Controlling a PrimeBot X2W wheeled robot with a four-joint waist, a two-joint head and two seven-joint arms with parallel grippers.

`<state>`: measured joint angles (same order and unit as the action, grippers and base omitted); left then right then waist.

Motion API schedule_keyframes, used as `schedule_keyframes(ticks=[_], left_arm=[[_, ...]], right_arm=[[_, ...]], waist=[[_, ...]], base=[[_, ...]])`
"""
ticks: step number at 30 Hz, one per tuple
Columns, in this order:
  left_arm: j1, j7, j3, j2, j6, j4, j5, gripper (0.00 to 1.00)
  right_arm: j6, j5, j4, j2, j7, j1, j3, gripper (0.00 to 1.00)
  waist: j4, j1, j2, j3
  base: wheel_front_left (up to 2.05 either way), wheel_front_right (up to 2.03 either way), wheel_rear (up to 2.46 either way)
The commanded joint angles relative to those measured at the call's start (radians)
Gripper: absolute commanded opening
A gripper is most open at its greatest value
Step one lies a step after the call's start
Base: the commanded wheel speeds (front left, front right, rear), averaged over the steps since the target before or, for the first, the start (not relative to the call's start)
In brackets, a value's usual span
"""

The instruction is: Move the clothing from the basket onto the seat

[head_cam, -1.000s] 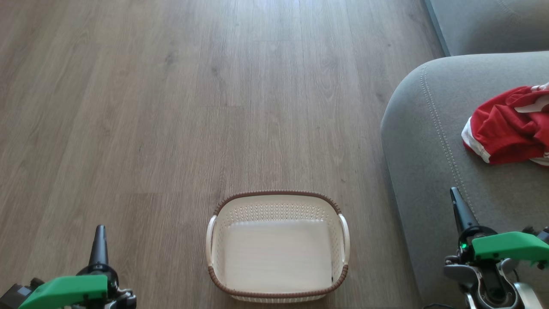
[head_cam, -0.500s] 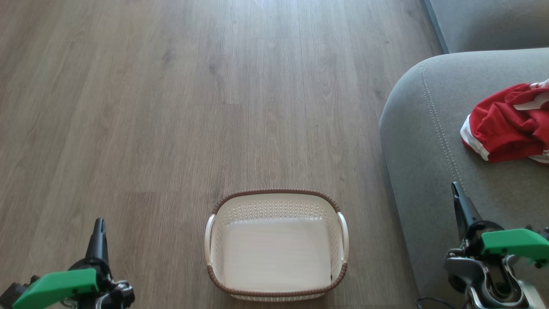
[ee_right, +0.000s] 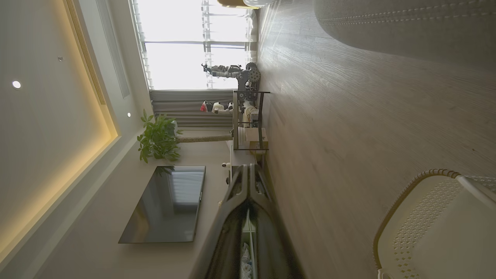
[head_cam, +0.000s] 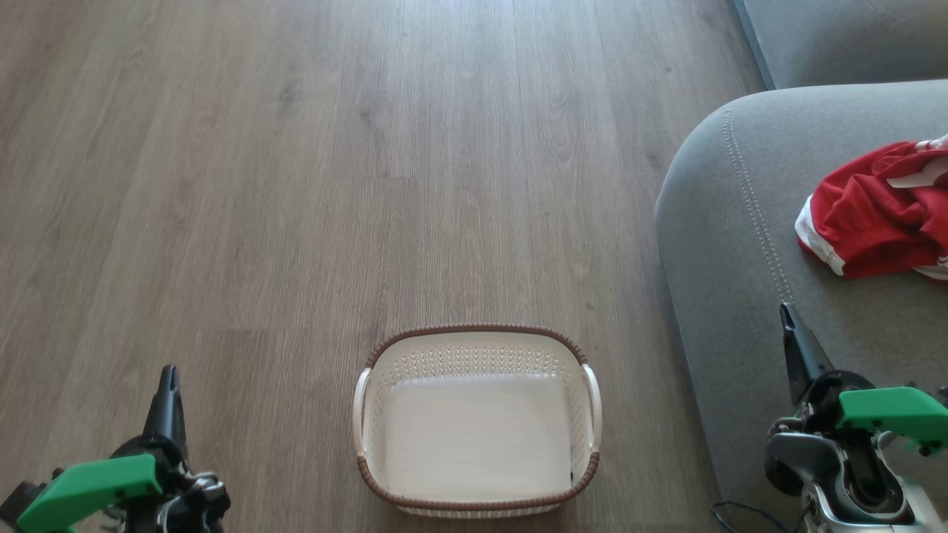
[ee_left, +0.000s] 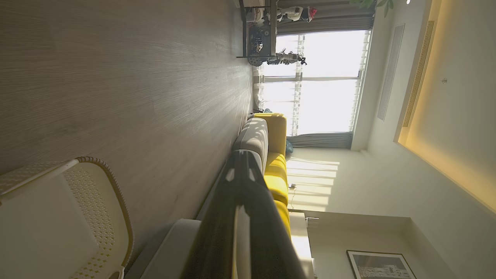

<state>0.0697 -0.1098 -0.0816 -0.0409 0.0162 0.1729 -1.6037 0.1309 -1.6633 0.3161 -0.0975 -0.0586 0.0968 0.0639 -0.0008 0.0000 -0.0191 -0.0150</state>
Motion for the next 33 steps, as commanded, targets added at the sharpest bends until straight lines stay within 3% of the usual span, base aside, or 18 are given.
schedule_keyframes(ticks=[1,33], left_arm=[[0.041,-0.002,-0.036,-0.009,-0.001,-0.038,-0.003,0.0],[0.041,-0.002,-0.036,-0.009,-0.001,-0.039,-0.003,0.0]], right_arm=[[0.0,-0.011,-0.041,-0.012,0.002,0.05,-0.023,0.0],[0.0,-0.059,-0.048,-0.052,0.045,0.047,-0.078,0.0]], waist=[[0.0,0.0,0.0001,0.0],[0.0,0.0,0.0001,0.0]], base=[[0.0,0.0,0.0],[0.0,0.0,0.0]])
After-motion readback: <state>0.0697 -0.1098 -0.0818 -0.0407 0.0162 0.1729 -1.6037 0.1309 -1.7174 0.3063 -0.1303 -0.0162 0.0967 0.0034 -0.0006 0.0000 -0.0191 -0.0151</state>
